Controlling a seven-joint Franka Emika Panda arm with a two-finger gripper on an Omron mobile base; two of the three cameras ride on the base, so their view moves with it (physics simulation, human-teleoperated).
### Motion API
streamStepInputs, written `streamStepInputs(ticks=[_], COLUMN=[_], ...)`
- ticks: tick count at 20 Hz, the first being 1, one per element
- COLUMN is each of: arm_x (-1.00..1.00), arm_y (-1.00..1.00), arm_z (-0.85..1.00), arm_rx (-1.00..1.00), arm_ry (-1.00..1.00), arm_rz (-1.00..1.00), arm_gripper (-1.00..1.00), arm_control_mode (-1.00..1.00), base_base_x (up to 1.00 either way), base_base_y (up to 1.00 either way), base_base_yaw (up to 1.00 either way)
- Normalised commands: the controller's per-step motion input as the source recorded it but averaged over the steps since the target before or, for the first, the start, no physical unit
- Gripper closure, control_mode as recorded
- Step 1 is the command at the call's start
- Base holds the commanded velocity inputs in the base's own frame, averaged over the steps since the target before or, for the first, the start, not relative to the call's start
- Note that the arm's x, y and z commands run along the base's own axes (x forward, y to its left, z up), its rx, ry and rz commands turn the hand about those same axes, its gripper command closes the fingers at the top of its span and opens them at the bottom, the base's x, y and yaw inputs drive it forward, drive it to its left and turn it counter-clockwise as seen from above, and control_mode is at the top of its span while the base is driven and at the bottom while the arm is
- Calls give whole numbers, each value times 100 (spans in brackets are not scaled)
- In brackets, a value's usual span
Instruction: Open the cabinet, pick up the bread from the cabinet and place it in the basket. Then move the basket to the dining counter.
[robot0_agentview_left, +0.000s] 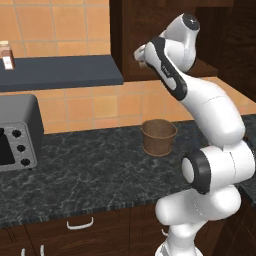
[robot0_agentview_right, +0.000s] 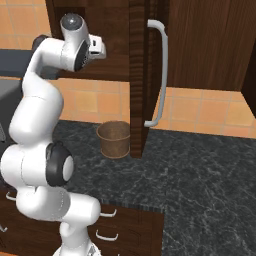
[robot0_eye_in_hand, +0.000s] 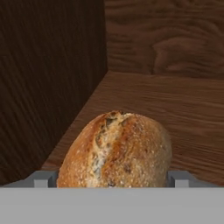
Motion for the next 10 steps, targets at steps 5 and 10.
streamStepInputs(ticks=[5,10], arm_x=[-100,-100], arm_y=[0,-1], arm_z=[0,0], arm_rx=[0,0], arm_ry=[0,5], arm_rz=[0,0], arm_gripper=[100,100], arm_control_mode=[-100,-100], base_base_x=[0,0], base_base_y=[0,0], base_base_yaw=[0,0])
